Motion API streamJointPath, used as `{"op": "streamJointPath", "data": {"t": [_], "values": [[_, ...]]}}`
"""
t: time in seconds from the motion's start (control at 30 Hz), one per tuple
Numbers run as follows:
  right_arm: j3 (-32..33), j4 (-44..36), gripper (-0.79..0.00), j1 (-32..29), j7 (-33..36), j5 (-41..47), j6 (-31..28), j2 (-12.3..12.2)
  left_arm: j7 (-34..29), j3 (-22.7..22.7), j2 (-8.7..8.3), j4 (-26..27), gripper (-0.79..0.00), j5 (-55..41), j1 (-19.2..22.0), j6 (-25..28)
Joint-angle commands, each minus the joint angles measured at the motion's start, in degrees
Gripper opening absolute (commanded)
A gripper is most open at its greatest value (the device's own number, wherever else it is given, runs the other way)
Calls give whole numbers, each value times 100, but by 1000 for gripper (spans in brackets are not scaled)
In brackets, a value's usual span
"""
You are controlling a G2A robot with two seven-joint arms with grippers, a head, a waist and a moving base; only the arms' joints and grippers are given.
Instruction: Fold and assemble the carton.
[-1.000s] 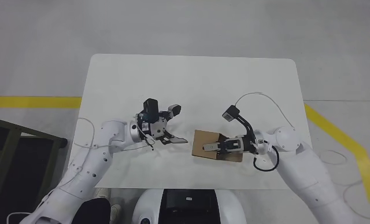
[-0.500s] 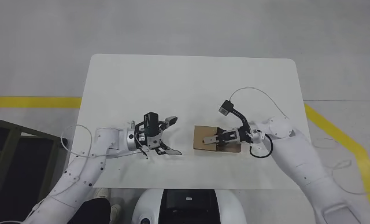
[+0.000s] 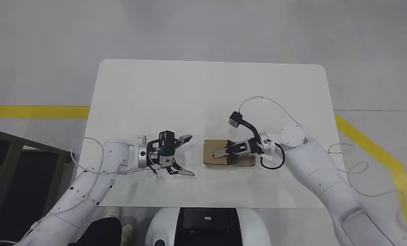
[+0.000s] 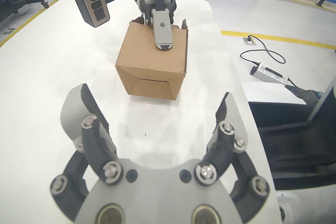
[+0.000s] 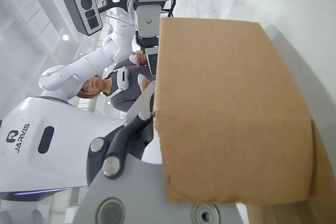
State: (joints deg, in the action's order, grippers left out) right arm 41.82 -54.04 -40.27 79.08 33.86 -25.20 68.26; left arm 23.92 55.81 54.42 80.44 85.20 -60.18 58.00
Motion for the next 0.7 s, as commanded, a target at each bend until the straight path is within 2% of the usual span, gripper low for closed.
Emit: {"op": "streamJointPath", "data": {"t": [0.0,0.13,0.23,0.3,0.53,0.6,0.67], "values": [[-43,56,-628,25,-12,2,-12,22,46,-29,0,-58,0,40,11,0],[-112,161,-533,91,-30,21,-31,68,95,-58,5,-161,0,108,37,-8],[-133,228,-570,131,-44,19,-44,85,114,-60,9,-223,0,139,46,-46],[-119,272,-554,136,-41,48,-41,84,132,-66,11,-248,0,164,48,-56],[103,177,-397,4,-53,70,-53,-28,171,-92,24,-311,0,187,35,-112],[203,113,-212,-72,-69,49,-69,-82,177,-93,26,-313,0,190,25,-135],[309,36,-105,-143,-77,10,-77,-138,179,-96,27,-312,0,198,12,-144]]}}
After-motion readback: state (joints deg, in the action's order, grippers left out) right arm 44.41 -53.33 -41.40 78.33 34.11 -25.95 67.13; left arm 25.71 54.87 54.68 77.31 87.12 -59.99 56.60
